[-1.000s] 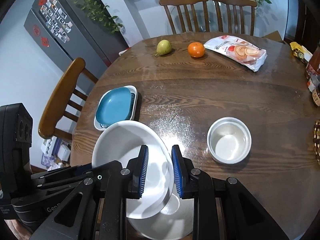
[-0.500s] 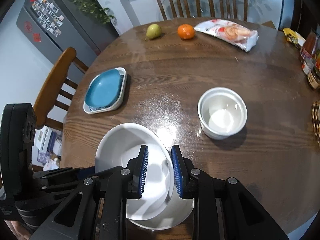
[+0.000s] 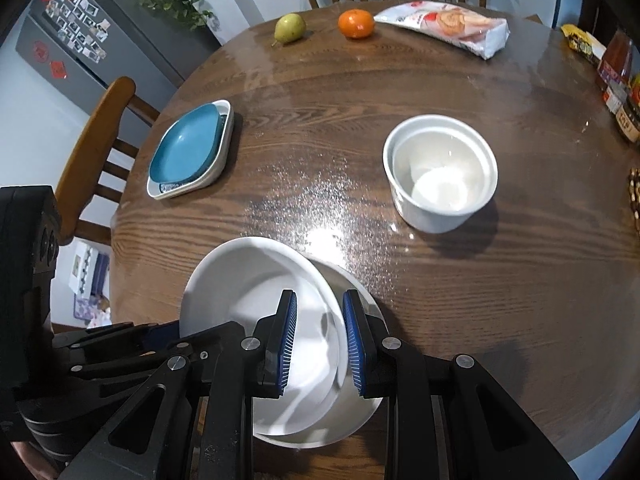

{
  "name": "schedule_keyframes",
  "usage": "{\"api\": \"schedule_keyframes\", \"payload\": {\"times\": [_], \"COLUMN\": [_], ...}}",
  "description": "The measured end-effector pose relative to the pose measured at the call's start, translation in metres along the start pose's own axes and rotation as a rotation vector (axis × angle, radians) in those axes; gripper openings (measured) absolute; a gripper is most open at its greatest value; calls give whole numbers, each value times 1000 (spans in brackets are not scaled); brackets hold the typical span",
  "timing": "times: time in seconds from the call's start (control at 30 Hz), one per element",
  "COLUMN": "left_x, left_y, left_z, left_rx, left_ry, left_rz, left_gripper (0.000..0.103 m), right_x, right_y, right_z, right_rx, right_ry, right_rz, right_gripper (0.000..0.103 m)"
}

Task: Organize plates and bowls
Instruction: 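Carry the large white bowl onto the smaller white bowl and lower it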

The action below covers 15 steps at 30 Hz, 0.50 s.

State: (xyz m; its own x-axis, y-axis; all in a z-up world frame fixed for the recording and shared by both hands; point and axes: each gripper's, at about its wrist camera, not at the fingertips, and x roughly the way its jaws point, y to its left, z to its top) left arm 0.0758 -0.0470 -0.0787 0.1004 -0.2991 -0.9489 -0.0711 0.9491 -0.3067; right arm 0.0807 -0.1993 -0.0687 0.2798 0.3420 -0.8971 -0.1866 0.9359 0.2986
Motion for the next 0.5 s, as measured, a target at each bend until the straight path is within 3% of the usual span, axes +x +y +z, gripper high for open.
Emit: {"api": "schedule_keyframes", "payload": {"times": [0.5], "left_x": [16], "left_y": [-3], "left_z": [4], "left_rx": [11], "left_ry": [56], "left_rz": [18], "left_gripper": [27], "right_x": [15], "right_y": [-4], "right_z": [-10], "right_rx": [11], "right_ry": [56], "right_rz": [-34], "right_gripper": [27]}}
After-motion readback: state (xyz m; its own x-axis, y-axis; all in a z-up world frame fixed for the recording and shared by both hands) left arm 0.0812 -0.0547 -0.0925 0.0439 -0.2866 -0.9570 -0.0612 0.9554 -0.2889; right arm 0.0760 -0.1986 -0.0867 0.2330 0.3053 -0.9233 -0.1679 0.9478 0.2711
